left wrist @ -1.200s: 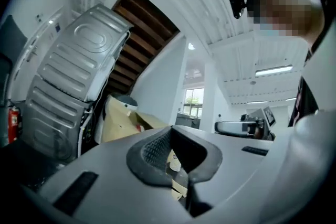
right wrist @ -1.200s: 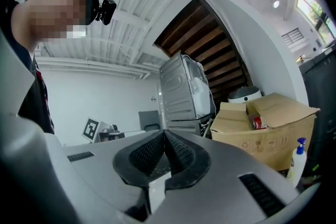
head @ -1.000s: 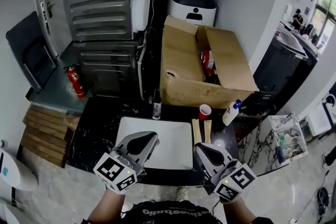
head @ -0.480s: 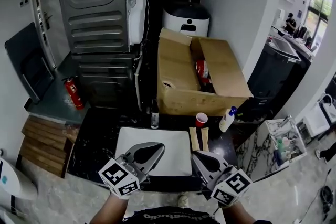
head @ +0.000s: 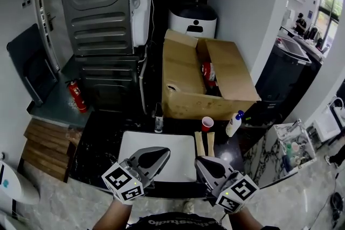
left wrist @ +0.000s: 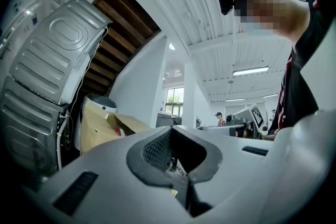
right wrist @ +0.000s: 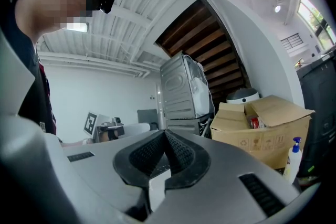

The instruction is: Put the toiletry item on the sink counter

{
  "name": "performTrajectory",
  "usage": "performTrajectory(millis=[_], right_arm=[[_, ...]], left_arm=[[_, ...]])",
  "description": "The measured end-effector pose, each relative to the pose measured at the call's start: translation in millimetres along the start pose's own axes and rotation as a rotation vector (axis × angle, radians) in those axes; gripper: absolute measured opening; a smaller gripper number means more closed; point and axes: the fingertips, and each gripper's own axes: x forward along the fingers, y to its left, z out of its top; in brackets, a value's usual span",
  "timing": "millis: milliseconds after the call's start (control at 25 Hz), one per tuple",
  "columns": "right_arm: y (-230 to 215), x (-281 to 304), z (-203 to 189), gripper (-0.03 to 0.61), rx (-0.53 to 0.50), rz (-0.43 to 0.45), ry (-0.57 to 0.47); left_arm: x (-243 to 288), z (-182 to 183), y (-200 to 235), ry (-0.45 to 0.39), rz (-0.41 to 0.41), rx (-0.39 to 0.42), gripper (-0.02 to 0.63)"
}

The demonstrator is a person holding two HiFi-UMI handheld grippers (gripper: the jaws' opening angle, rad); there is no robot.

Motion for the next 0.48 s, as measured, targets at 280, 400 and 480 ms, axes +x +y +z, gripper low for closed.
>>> performTrajectory(millis=[280,400,480], right_arm=[[-5,-4,-1,0.037,-0.003,0.000,-0.004],[-8,-6,-3,0.037,-0.002,-0.003,0.001],[-10,-8,-4,0.037,-0.002,-0.004,0.004]], left_arm=[[9,-3,-4,0.003,-0.018,0.003,0.014],[13,-6,-6,0.008,-0.026,0.001,0.014],[17,-7,-8,0.011,-0.033,0.000,0.014]])
